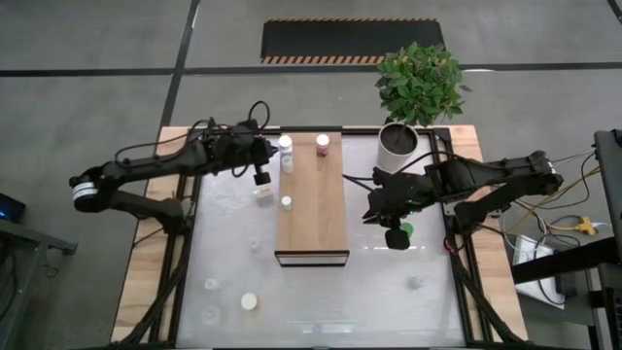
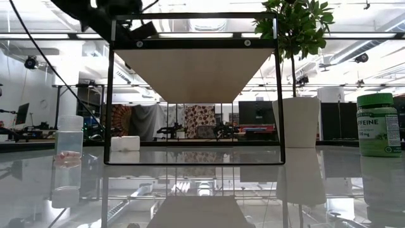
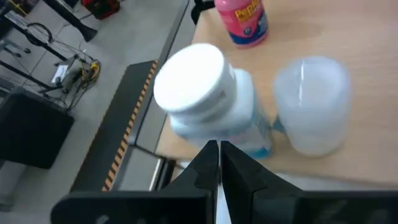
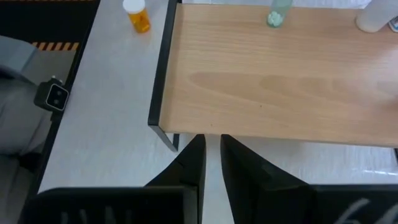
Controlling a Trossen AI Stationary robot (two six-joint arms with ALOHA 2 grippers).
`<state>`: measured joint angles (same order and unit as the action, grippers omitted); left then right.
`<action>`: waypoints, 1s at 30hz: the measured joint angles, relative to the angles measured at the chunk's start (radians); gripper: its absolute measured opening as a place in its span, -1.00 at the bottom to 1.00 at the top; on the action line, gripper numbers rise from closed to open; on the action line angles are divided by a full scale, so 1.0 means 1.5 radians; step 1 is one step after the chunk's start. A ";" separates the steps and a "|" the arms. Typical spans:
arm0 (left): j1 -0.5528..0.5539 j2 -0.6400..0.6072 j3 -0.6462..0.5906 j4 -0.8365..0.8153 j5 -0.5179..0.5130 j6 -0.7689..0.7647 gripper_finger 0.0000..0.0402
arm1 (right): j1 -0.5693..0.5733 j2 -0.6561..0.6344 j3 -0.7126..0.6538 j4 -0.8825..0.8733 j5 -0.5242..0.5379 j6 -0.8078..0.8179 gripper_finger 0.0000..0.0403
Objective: Pick and place medicine bottles onto shelf by color
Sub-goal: Adjust the blue pill bottle on the shelf, then put the yellow pill bottle on the shelf
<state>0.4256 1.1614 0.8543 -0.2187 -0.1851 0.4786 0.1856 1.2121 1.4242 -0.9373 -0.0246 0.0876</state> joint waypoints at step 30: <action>-0.046 -0.093 0.027 -0.024 -0.003 -0.160 -1.00 | 0.036 0.000 -0.069 0.001 0.000 0.017 -0.81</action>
<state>0.3573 1.0221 0.8945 -0.2545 -0.1903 0.2386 0.2390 1.2118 1.3203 -0.9360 -0.0249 0.1125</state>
